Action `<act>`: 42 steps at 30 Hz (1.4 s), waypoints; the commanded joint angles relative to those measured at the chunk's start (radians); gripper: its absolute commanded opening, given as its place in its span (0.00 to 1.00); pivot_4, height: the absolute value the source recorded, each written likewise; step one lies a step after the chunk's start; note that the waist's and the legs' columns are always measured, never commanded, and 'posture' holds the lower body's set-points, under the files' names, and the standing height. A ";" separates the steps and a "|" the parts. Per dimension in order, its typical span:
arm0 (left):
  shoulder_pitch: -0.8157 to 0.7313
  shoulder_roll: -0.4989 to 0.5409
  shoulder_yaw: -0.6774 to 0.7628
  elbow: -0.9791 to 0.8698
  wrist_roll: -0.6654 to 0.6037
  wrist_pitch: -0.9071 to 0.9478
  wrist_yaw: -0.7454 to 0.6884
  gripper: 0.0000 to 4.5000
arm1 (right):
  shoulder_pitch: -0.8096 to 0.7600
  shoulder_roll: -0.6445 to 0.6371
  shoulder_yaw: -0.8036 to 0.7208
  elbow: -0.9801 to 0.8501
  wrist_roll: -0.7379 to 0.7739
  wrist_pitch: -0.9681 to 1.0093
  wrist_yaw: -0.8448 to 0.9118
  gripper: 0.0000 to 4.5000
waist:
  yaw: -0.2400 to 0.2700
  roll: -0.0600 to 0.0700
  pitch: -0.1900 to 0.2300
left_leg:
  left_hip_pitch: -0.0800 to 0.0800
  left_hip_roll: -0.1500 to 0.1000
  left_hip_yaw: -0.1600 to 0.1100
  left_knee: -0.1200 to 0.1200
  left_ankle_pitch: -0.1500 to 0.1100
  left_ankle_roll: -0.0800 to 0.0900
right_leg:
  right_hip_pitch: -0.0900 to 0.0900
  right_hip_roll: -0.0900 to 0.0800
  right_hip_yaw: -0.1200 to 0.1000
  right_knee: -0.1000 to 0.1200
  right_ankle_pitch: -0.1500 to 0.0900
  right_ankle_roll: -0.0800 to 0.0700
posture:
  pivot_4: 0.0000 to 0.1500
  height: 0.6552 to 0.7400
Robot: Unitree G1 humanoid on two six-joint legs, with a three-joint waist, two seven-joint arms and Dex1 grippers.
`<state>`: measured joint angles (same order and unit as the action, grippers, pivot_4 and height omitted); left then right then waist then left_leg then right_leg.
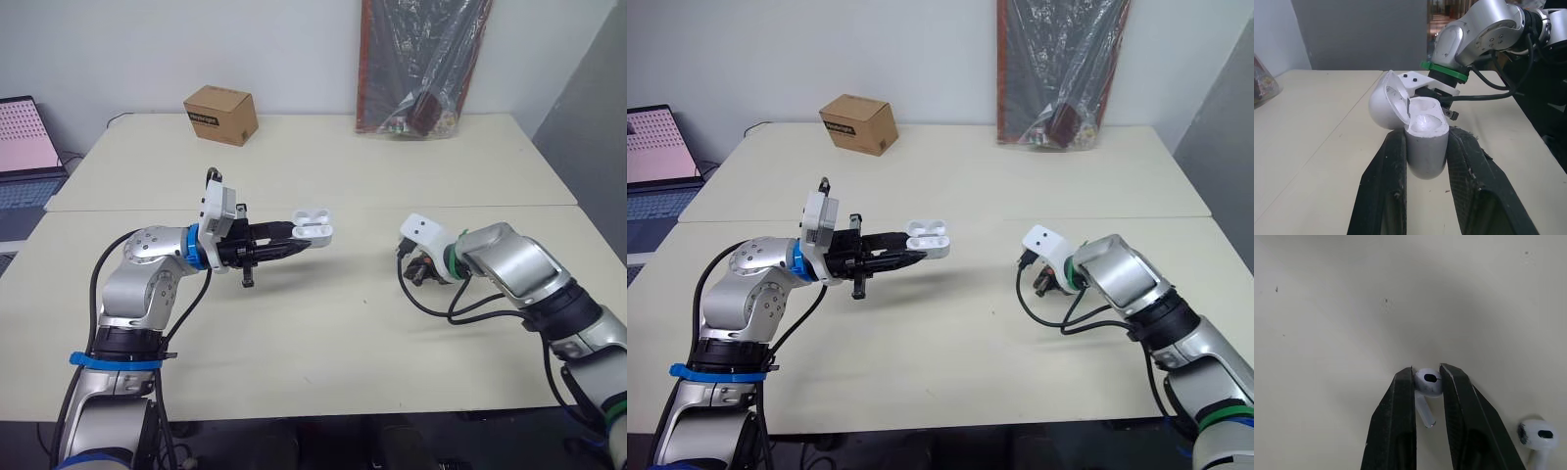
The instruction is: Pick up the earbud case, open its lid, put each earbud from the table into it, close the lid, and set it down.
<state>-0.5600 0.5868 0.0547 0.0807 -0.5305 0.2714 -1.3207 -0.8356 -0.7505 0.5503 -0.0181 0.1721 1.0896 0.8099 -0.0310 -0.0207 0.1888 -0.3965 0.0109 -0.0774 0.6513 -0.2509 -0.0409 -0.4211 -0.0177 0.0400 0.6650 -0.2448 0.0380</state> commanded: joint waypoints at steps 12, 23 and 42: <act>0.000 0.009 0.006 -0.039 -0.011 -0.012 -0.003 0.17 | 0.052 -0.182 0.077 -0.064 -0.131 -0.399 0.384 0.09 | -0.003 0.000 0.000 | 0.001 0.000 0.001 0.001 0.000 0.000 | 0.000 0.000 0.000 0.000 0.000 0.000 | 1.00 1.00; 0.007 0.012 0.009 -0.047 -0.012 -0.010 0.004 0.17 | 0.084 -0.137 0.043 -0.012 -0.196 -0.420 0.410 0.26 | -0.002 0.000 0.000 | 0.001 0.000 0.000 0.005 0.000 0.000 | 0.001 0.000 0.000 0.002 0.001 0.001 | 1.00 1.00; -0.011 -0.003 -0.002 -0.029 -0.005 -0.023 0.006 0.17 | -0.056 -0.132 0.159 -0.179 -0.406 -0.272 0.541 0.71 | -0.001 0.000 0.000 | -0.001 0.000 0.000 0.009 0.000 0.000 | 0.001 0.000 0.000 0.004 0.001 0.002 | 1.00 1.00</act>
<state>-0.5526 0.5848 0.0455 0.0773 -0.5277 0.2594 -1.3184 -0.8676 -0.8854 0.6930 -0.1745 -0.1978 0.7934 1.3326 -0.0325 -0.0206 0.1888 -0.3970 0.0112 -0.0774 0.6604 -0.2510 -0.0410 -0.4203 -0.0175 0.0404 0.6686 -0.2439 0.0394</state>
